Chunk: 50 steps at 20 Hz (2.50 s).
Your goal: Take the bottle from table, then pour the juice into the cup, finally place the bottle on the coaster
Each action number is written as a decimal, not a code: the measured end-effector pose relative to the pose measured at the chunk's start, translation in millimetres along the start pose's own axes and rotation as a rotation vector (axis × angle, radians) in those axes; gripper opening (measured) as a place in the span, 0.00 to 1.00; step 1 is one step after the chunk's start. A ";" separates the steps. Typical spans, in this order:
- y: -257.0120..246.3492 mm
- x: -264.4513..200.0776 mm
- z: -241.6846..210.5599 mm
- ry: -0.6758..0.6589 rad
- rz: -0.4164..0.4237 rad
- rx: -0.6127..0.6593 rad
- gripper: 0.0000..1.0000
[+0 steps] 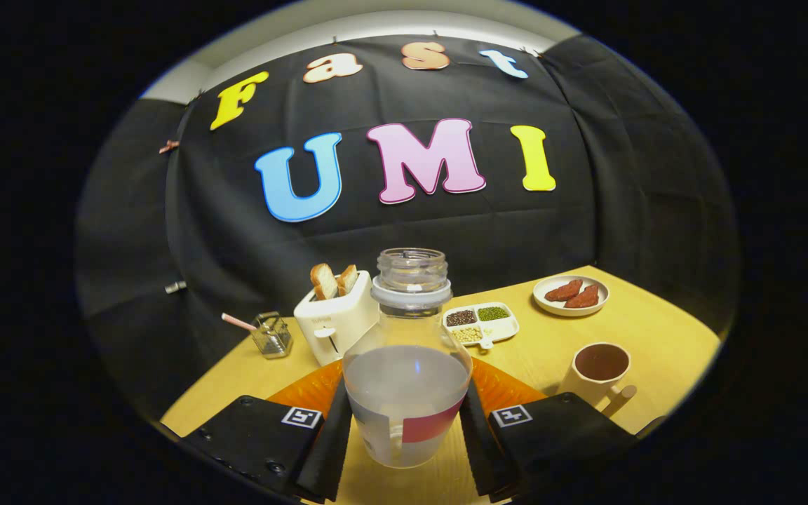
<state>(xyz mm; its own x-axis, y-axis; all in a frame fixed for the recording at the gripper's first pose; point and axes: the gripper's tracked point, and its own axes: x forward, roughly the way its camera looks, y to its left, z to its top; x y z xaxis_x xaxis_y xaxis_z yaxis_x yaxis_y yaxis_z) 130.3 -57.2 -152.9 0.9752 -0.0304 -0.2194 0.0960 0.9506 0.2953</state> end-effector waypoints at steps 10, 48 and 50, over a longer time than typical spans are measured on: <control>-51.5 7.0 9.6 0.020 -0.078 0.450 0.73; -132.1 71.9 -27.4 0.067 -0.402 1.676 0.72; -132.6 73.6 -23.6 0.058 -0.400 1.713 0.72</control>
<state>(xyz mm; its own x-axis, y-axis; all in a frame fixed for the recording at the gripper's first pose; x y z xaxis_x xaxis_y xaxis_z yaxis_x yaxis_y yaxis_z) 184.7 -178.2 -230.1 0.8376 -0.1131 -0.5345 0.4258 -0.4778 0.7684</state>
